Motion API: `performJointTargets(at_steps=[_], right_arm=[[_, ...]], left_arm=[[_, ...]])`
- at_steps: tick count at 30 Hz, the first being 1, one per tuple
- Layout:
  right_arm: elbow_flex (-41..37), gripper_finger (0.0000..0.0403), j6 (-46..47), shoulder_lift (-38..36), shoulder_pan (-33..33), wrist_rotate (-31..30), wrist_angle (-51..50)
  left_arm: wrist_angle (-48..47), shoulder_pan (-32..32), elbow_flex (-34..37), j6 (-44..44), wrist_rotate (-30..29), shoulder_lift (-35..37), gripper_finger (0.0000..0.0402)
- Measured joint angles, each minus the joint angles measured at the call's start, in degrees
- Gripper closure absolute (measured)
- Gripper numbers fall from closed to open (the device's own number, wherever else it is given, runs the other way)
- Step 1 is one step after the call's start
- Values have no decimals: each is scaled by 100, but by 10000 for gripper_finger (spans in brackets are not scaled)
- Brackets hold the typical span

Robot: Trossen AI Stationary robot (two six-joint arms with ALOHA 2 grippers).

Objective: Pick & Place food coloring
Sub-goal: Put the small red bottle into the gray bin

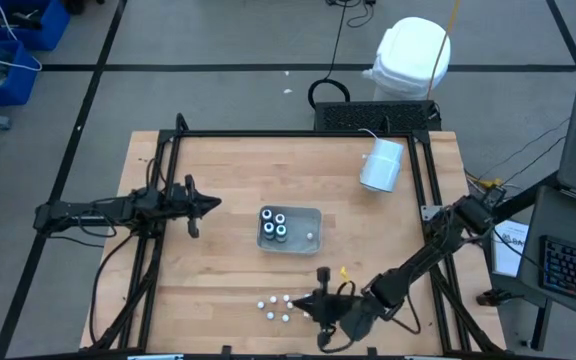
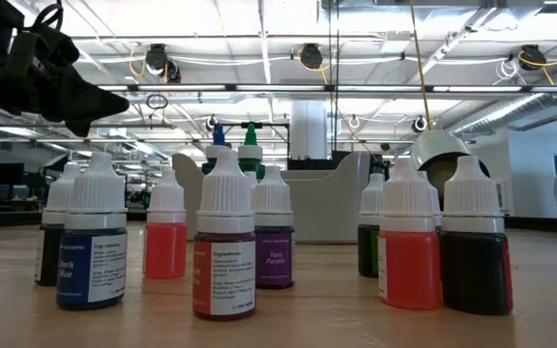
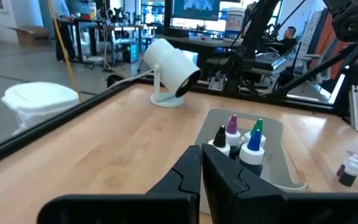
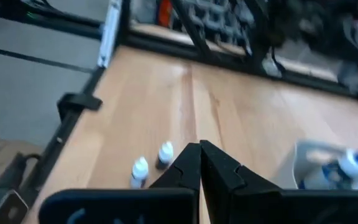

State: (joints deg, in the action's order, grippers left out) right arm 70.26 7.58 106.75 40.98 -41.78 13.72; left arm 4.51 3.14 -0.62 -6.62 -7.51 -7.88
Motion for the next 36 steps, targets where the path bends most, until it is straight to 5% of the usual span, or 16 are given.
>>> performJointTargets(at_steps=[8, 15, 24, 29, 36], right_arm=[[-56, 394, 1290, -41, 636, -338, -753], [-326, 329, 1184, -20, 950, -445, -756], [-920, 267, 1123, -16, 658, 317, 23], [-1272, 262, 1000, -16, 435, 896, 746], [-1327, 269, 1020, -3, 339, 884, 832]], left_arm=[[-133, 0, 0, 14, 12, 0, 382], [-133, 0, -2, 27, -4, 0, 382], [-133, 0, -2, 20, -7, 0, 382], [-133, 0, -2, 18, -8, 0, 382], [-136, 0, -2, 70, -9, 0, 382]])
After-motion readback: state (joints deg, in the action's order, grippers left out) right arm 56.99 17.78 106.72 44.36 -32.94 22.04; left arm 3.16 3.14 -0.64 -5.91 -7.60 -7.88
